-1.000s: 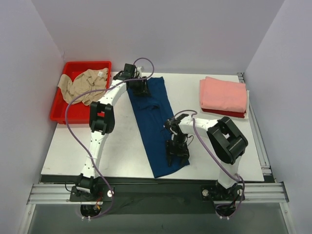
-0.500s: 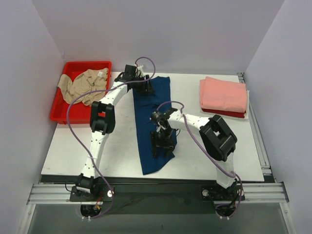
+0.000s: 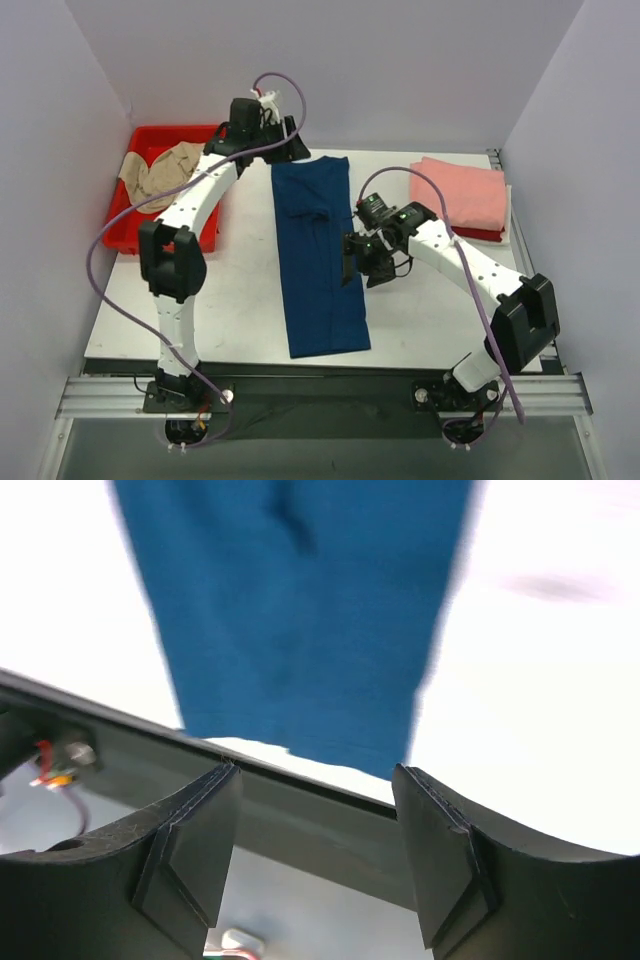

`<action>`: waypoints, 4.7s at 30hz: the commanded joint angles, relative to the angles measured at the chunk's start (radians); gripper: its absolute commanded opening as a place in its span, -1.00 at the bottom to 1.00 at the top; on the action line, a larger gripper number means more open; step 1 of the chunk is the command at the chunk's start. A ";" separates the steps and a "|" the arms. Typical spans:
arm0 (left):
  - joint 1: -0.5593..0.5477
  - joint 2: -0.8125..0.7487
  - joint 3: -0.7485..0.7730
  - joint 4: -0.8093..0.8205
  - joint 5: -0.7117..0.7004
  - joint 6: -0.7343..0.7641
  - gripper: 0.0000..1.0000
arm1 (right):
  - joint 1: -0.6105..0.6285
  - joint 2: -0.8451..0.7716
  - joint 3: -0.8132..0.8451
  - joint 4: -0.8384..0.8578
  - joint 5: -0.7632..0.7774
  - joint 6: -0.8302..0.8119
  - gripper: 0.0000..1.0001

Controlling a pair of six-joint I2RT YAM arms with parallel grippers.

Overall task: Fold and stack the t-shirts
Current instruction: Rotate the tshirt 85 degrees, then grab the bottom of the folded rectangular tshirt with both arms, then fold the folded rectangular tshirt in 1/3 of the way

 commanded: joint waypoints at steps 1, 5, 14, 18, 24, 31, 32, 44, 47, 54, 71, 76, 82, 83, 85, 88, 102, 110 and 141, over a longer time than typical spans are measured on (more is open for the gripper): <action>0.002 -0.268 -0.246 -0.013 -0.144 0.053 0.30 | -0.044 -0.013 -0.074 -0.067 0.060 -0.071 0.25; -0.002 -0.500 -0.587 0.012 -0.217 0.055 0.30 | -0.070 -0.001 -0.108 -0.052 0.047 -0.113 0.25; -0.139 -0.825 -1.126 -0.008 -0.212 -0.060 0.29 | -0.046 0.020 -0.222 -0.015 -0.087 -0.127 0.19; -0.241 -0.862 -1.225 -0.043 -0.160 -0.112 0.31 | -0.006 0.013 -0.270 -0.001 -0.101 -0.122 0.18; -0.266 -0.885 -1.318 -0.057 -0.059 -0.141 0.34 | 0.047 0.040 -0.325 0.033 -0.119 -0.104 0.15; -0.338 -0.815 -1.366 -0.053 0.027 -0.169 0.42 | 0.076 0.060 -0.381 0.076 -0.133 -0.081 0.09; -0.356 -0.809 -1.369 -0.052 0.033 -0.173 0.43 | 0.077 0.060 -0.387 0.088 -0.128 -0.075 0.09; -0.423 -0.671 -1.360 -0.040 0.040 -0.186 0.50 | 0.088 0.080 -0.413 0.142 -0.117 -0.049 0.01; -0.442 -0.641 -1.346 -0.060 0.023 -0.187 0.48 | 0.090 0.088 -0.417 0.148 -0.114 -0.044 -0.01; -0.470 -0.643 -1.357 -0.111 -0.014 -0.206 0.24 | 0.093 0.089 -0.443 0.160 -0.095 -0.027 -0.14; -0.473 -0.644 -1.392 -0.115 -0.040 -0.218 -0.50 | 0.090 0.100 -0.453 0.146 -0.041 -0.010 -0.75; -0.473 -0.657 -1.401 -0.120 -0.049 -0.220 -0.72 | 0.087 0.082 -0.451 0.125 -0.027 -0.007 -0.94; -0.473 -0.666 -1.427 -0.128 -0.054 -0.230 -0.89 | 0.073 0.040 -0.471 0.097 -0.015 -0.009 -0.94; -0.473 -0.672 -1.430 -0.129 -0.054 -0.235 -0.89 | 0.070 0.037 -0.474 0.094 -0.013 -0.010 -0.94; -0.473 -0.689 -1.438 -0.132 -0.059 -0.239 -0.89 | 0.065 0.033 -0.485 0.091 -0.013 -0.009 -0.94; -0.473 -0.707 -1.447 -0.141 -0.063 -0.246 -0.89 | 0.062 0.026 -0.491 0.089 -0.016 -0.009 -0.94; -0.473 -0.761 -1.496 -0.152 -0.062 -0.273 -0.94 | 0.060 0.025 -0.514 0.082 -0.025 -0.009 -0.94; -0.473 -0.807 -1.515 -0.177 -0.074 -0.293 -0.92 | 0.060 0.030 -0.516 0.083 -0.032 -0.010 -0.94; -0.473 -1.036 -1.432 -0.344 -0.023 -0.342 -1.00 | 0.086 -0.141 -0.460 -0.116 -0.173 0.007 -1.00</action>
